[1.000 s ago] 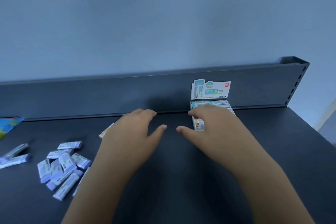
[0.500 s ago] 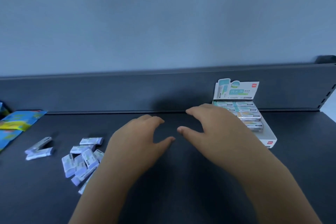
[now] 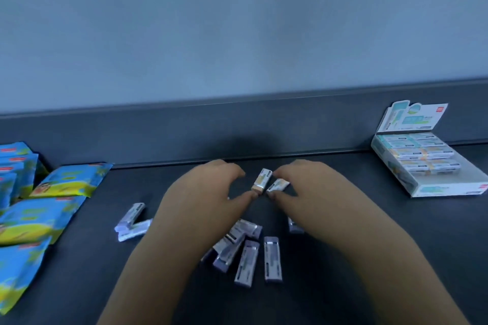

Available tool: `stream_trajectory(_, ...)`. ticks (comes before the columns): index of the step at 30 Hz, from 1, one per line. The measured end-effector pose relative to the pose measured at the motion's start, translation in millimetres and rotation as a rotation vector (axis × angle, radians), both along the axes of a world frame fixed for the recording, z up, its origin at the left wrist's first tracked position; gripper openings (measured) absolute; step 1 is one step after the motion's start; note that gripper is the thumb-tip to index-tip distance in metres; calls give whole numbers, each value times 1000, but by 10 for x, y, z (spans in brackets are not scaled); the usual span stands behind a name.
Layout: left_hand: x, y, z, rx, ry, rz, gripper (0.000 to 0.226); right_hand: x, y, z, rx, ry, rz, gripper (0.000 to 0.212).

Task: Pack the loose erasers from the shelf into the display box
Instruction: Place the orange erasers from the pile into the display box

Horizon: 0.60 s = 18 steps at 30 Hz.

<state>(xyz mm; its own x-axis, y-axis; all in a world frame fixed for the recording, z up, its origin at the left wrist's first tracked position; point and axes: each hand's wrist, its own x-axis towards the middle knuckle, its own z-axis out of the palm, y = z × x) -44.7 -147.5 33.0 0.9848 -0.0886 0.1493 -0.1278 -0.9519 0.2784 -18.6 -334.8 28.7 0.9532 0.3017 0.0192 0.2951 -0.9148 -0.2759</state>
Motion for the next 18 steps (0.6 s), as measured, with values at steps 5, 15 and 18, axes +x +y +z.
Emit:
stream_trajectory(5,8,257,40,37,55,-139,40,11,243,-59,-32,-19,-115,18)
stream_trajectory(15,395,158,-117,70,88,-397,33,28,499,-156,-109,18,-145,21)
stream_trajectory(18,462,156,-177,122,144,-409,42,78,479,-169,-134,-22,-136,18)
